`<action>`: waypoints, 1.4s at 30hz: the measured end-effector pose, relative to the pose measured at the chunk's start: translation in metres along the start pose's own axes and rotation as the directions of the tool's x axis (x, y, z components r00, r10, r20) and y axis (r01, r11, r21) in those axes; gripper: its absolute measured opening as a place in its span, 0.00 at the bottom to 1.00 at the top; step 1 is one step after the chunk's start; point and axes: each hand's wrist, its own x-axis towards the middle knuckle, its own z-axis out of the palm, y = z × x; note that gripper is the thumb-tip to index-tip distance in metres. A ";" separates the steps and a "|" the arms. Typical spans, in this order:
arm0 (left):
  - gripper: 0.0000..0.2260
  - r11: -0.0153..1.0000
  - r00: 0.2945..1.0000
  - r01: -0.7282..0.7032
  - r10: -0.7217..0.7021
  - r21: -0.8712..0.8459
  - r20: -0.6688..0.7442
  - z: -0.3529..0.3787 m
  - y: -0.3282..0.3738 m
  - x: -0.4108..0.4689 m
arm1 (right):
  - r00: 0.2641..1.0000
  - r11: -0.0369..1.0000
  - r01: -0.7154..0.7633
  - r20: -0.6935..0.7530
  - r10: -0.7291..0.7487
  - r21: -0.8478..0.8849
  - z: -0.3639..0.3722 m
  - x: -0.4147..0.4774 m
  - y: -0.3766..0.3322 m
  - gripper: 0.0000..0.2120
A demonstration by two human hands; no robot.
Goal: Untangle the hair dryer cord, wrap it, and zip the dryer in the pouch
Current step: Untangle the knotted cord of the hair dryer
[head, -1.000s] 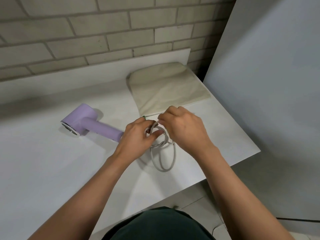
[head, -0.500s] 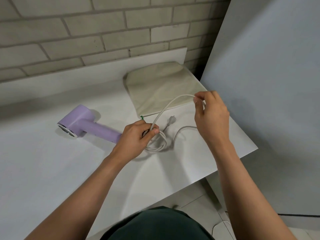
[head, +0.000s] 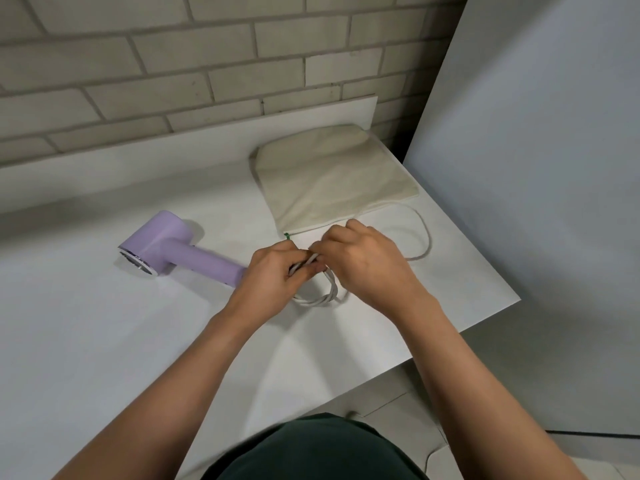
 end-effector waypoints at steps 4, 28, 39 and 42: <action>0.09 1.000 1.000 0.003 -0.003 0.007 -0.010 -0.004 0.001 -0.001 | 0.950 0.928 -0.247 -0.118 0.289 0.280 -0.013 0.002 0.005 0.08; 0.07 0.995 0.991 0.074 -0.080 0.060 0.104 -0.006 -0.001 -0.004 | 0.999 1.000 -0.022 -0.029 0.023 0.010 -0.005 -0.001 -0.015 0.09; 0.11 0.999 0.998 0.012 -0.010 -0.035 0.064 -0.010 0.007 -0.004 | 0.867 0.851 -0.411 -0.149 0.476 0.327 -0.021 -0.003 0.004 0.08; 0.11 1.000 0.997 -0.007 0.008 -0.021 0.074 -0.008 0.008 -0.004 | 0.921 0.923 -0.326 -0.150 0.359 0.207 -0.025 -0.008 -0.001 0.14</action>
